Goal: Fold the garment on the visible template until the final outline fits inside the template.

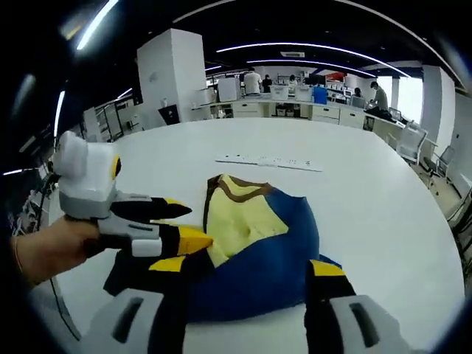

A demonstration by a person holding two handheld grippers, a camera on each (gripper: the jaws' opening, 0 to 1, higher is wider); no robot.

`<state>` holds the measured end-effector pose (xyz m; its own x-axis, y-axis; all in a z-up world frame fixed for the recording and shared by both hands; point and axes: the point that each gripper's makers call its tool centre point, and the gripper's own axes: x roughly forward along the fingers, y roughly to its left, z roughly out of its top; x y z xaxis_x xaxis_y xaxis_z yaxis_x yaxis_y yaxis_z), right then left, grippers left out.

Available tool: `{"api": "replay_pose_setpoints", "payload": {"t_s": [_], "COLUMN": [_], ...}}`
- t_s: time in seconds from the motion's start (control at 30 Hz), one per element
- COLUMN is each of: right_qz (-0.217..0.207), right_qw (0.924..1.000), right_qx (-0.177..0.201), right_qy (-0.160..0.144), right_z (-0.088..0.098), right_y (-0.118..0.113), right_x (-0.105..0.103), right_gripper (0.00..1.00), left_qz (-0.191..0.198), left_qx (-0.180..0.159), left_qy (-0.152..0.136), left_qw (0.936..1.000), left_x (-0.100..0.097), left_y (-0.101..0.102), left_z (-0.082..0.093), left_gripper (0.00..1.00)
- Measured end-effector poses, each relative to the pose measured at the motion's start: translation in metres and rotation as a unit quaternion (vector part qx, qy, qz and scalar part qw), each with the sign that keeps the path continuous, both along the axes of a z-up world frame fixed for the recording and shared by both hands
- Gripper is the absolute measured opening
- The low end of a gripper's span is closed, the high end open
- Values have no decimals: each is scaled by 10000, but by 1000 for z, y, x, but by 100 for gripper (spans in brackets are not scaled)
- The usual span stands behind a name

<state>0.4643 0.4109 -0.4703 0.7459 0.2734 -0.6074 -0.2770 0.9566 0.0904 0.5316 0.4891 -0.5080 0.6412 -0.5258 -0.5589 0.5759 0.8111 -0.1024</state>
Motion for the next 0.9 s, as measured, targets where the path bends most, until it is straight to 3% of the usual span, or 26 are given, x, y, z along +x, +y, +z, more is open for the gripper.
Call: {"api": "replay_pose_setpoints", "payload": {"t_s": [0.13,0.23,0.37,0.63,0.83,0.9], "right_qz": [-16,-269,-422,-562,-684,-665], "right_qw": [9999,9996,9989,9979,9963,9961], "right_qx": [-127,-114,-189,-177,72,157], "right_qy": [4,32,45,276,517,566], "right_z": [-6,-10,-17,-30,-43,-46], "right_y": [11,11,12,13,14,15], "right_x": [-10,-18,-25,-36,-43,-44], "right_gripper": [62,60,53,48,36,27], "left_qz": [-38,-6,-32,-246,-271,-257], "left_qx": [70,31,-67,-134,-328,-420], "left_qy": [-17,-23,-10,145,262,329], "left_qw": [10000,10000,10000,9995,9988,9982], "left_x": [-4,-13,-23,-41,-45,-46], "left_y": [-3,-5,-9,-20,-29,-34], "left_z": [-1,0,0,-9,-8,-8], "left_gripper": [42,40,37,35,31,28]}}
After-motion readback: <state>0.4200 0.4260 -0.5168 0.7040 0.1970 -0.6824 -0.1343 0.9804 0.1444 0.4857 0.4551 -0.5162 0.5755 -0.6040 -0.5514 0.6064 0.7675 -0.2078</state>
